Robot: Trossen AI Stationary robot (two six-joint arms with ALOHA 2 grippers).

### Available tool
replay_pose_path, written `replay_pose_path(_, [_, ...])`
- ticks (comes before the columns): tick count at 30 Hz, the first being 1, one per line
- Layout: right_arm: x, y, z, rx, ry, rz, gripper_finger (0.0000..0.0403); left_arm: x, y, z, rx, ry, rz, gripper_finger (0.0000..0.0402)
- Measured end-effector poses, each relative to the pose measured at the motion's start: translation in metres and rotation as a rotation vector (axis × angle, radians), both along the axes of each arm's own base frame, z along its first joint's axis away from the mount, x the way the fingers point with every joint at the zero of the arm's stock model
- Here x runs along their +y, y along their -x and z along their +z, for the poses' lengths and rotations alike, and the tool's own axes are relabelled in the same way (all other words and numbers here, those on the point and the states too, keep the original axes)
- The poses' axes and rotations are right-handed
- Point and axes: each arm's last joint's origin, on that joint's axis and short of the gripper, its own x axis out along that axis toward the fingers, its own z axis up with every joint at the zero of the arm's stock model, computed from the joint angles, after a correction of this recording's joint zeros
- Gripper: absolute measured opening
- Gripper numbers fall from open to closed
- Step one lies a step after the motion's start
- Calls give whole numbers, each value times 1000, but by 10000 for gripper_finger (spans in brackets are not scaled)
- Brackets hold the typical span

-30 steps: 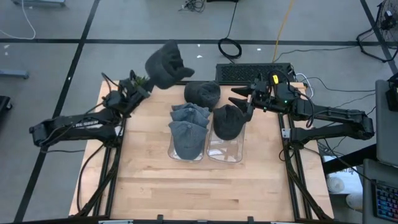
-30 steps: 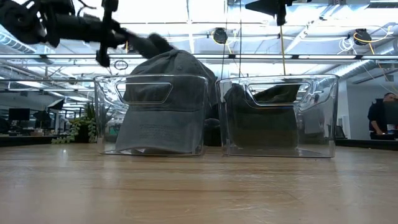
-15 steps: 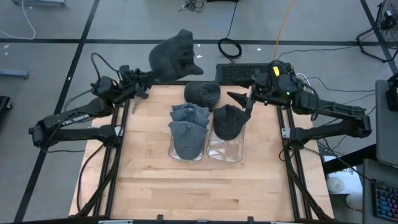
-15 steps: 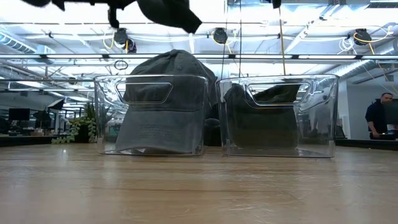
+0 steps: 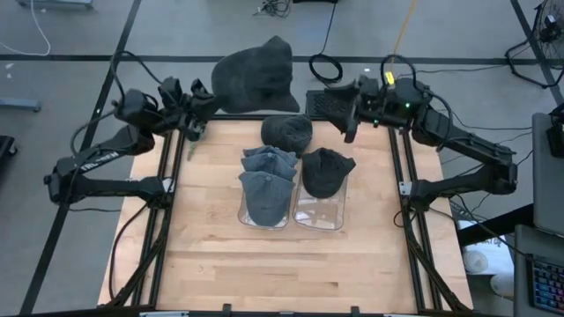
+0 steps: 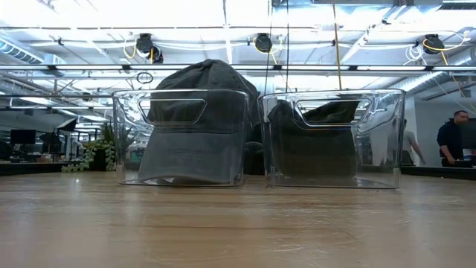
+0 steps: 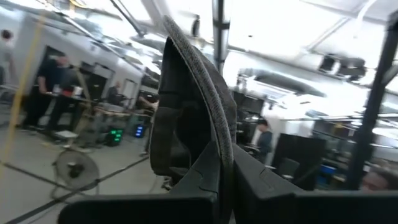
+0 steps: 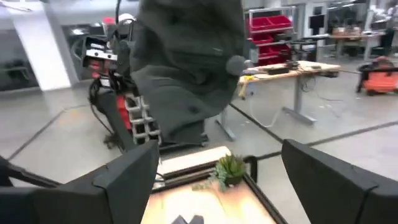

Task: Pick & Place hat
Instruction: Put the left black cap into the right transparent bin

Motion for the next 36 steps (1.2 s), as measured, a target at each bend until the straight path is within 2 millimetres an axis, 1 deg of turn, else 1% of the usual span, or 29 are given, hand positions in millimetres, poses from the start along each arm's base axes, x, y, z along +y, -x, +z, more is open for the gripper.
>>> replay_pose_path(5, [-7,1,6,-77,-25,75,326,-2,-10,10,-2,-20,-74,9])
replay_pose_path(10, [-7,-1,6,-82,-24,95,326,-3,-27,13,18,-24,-127,9])
replay_pose_path(15, [-7,0,9,-117,-26,101,326,-1,-48,7,55,-10,-159,9])
replay_pose_path(19, [-6,-1,9,-113,-26,103,326,-3,-60,3,52,-8,-184,9])
replay_pose_path(22, [-6,-1,8,-105,-33,111,325,-5,-66,3,32,-18,-198,9])
replay_pose_path(27, [-5,-4,6,-98,-30,208,320,-5,-69,2,18,-16,-194,9])
replay_pose_path(29, [-4,-5,5,-90,-31,239,304,-5,-69,2,16,-11,-183,9])
replay_pose_path(31, [-3,-7,5,-93,-28,268,274,-6,-69,3,15,-11,-183,9])
replay_pose_path(33, [-2,-7,5,-89,-28,288,231,-5,-69,2,16,-11,-183,9])
replay_pose_path(36, [-2,-7,4,-86,-30,290,156,-5,-69,1,28,-5,-184,9])
